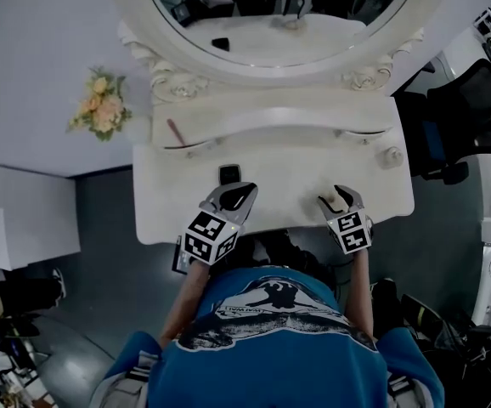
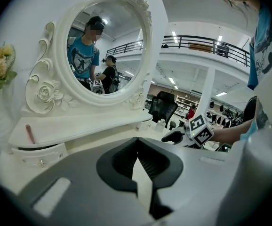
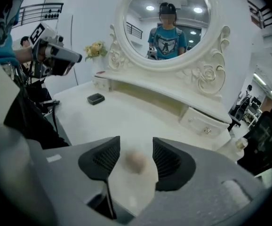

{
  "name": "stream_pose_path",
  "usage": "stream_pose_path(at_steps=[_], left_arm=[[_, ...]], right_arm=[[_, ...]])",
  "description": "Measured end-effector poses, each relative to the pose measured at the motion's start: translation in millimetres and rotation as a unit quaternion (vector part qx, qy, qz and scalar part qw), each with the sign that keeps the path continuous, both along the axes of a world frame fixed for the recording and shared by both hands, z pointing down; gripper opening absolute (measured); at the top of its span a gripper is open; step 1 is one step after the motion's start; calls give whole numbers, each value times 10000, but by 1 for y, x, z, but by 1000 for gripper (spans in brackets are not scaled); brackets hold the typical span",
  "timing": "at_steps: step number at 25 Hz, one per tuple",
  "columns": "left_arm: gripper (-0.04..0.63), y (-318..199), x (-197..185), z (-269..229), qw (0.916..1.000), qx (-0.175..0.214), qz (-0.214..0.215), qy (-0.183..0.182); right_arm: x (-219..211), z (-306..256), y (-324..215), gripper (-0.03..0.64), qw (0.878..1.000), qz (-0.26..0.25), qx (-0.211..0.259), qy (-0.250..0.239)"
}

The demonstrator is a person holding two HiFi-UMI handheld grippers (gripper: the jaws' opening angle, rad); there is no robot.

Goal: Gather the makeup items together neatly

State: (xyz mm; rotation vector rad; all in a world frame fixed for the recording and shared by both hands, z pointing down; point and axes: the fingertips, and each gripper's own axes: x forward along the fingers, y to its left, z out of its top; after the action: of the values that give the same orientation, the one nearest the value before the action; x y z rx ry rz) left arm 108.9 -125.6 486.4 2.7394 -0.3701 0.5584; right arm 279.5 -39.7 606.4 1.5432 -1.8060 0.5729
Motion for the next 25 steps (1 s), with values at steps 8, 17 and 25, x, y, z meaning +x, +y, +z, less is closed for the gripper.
stream_pose_path(at_steps=[8, 17, 25], left_arm=[[11, 9, 3, 2, 9995, 16, -286, -122], [11, 24, 0, 9, 9970, -50, -732, -265], [11, 25, -14, 15, 9932, -107, -1122, -303]], right_arm=[[17, 40, 18, 175, 9889, -951, -883, 729], [19, 51, 11, 112, 9944, -782, -715, -21], [23, 47, 8, 105, 9941, -280, -794, -691]])
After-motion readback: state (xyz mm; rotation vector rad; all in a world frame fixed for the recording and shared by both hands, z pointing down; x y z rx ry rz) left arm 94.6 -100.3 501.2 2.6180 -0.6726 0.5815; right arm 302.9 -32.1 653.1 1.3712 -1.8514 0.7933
